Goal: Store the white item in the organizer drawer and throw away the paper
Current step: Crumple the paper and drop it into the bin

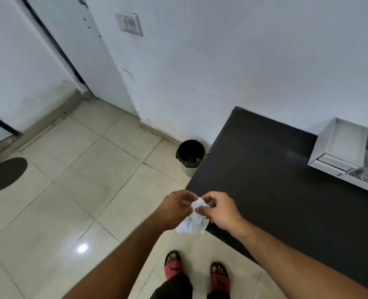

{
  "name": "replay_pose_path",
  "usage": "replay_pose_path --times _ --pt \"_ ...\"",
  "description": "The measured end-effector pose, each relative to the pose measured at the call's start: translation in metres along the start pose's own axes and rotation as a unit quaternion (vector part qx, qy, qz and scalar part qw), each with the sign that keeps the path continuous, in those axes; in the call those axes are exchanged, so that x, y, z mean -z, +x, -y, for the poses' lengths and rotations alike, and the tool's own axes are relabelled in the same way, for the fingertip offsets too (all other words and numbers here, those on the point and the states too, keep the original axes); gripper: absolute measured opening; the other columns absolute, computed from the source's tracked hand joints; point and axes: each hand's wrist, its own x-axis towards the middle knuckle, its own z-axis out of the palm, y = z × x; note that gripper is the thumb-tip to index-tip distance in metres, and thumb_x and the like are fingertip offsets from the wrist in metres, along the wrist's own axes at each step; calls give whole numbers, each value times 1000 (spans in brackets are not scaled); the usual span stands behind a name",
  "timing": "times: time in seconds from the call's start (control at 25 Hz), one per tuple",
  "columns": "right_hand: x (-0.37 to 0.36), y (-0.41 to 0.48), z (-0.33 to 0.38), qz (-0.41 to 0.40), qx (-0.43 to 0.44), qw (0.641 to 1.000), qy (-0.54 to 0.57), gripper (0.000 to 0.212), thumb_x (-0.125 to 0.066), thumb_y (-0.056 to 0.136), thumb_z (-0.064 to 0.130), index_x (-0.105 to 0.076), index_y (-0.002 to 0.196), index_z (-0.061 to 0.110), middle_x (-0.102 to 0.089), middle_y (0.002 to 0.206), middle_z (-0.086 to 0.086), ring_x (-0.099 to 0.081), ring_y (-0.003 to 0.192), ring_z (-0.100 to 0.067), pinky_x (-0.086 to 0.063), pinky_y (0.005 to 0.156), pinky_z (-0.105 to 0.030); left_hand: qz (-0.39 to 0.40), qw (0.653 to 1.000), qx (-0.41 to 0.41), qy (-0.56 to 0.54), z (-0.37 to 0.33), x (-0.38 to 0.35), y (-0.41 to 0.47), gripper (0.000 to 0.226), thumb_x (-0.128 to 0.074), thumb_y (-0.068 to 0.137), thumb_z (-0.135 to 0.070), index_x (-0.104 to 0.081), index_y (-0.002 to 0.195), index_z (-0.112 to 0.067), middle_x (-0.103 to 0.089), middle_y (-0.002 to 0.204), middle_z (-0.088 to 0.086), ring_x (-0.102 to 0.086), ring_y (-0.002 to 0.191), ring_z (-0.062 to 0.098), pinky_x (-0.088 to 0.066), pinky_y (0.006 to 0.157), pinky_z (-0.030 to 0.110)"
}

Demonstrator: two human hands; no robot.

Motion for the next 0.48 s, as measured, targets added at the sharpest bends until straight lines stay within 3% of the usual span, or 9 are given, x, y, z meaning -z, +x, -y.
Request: replay_pose_path --times 0.12,0.24,0.4,0.48 --pt "-29 3 26 -6 35 997 -64 18 -82 78 29 -73 94 29 -72 74 8 -70 69 -7 -60 62 -26 -37 999 22 -32 21 31 -13 35 -82 81 -15 -68 112 -22 -79 92 2 -75 85 12 -60 75 26" --pt "-69 15 59 -42 74 991 -107 15 -80 80 33 -75 94 29 -67 62 8 -67 61 -7 -58 58 -26 -55 996 33 -58 42 77 -16 35 -87 77 -20 -70 106 -25 -79 79 3 -75 74 10 -49 57 15" --pt "-127 39 105 -63 81 991 -81 13 -73 88 32 -78 99 35 -73 65 9 -69 61 -6 -60 64 -32 -76 996 22 -47 68 146 -9 27 -86 77 -32 -75 101 -26 -76 74 7 -73 69 16 -49 56 19" --pt "-160 51 131 -44 95 992 -73 25 -63 93 23 -75 109 38 -76 79 11 -70 69 -7 -60 69 -33 -98 994 19 -34 82 188 -1 23 -84 78 -38 -76 96 -26 -75 70 6 -72 65 17 -50 55 18"
